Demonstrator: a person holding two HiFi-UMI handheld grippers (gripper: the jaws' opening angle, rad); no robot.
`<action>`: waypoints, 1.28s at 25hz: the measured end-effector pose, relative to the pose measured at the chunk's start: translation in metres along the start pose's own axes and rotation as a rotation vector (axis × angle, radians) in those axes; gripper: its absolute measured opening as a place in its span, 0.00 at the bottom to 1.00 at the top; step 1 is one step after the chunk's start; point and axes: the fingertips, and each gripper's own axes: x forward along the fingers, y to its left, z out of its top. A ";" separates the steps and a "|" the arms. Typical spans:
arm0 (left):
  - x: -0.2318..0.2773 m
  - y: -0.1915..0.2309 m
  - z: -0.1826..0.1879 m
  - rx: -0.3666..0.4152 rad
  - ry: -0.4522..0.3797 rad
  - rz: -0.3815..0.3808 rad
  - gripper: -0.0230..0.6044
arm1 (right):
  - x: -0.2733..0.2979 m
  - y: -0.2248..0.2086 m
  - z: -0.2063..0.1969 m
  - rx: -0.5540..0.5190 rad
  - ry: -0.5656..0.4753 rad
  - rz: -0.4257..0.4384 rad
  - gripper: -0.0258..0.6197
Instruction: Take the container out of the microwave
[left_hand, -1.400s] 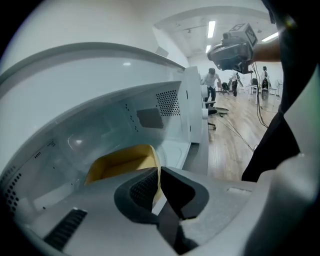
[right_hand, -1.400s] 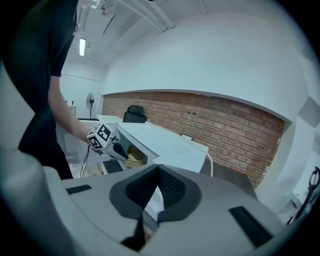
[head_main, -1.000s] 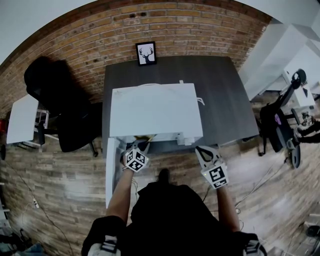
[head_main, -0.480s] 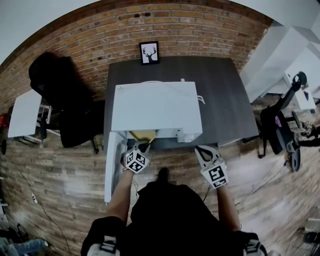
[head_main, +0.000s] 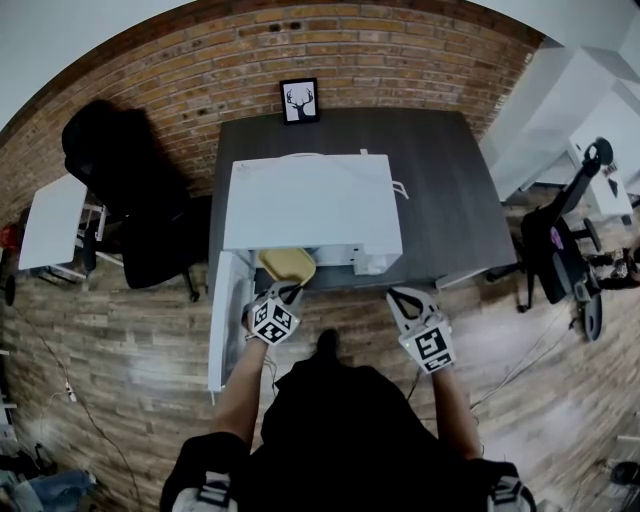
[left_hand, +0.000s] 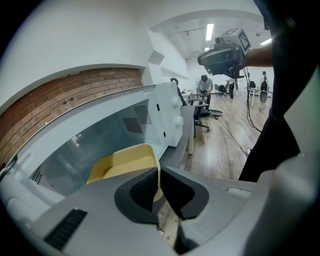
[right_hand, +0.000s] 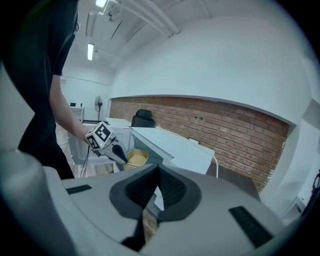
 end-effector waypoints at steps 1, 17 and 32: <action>-0.001 -0.003 0.001 0.003 -0.003 -0.002 0.06 | -0.002 0.001 0.000 -0.001 -0.003 0.001 0.04; -0.036 -0.057 0.017 0.021 0.001 0.023 0.06 | -0.042 0.021 -0.007 0.001 -0.038 0.027 0.04; -0.066 -0.109 0.031 0.035 0.001 0.051 0.06 | -0.087 0.039 -0.033 0.006 -0.051 0.035 0.04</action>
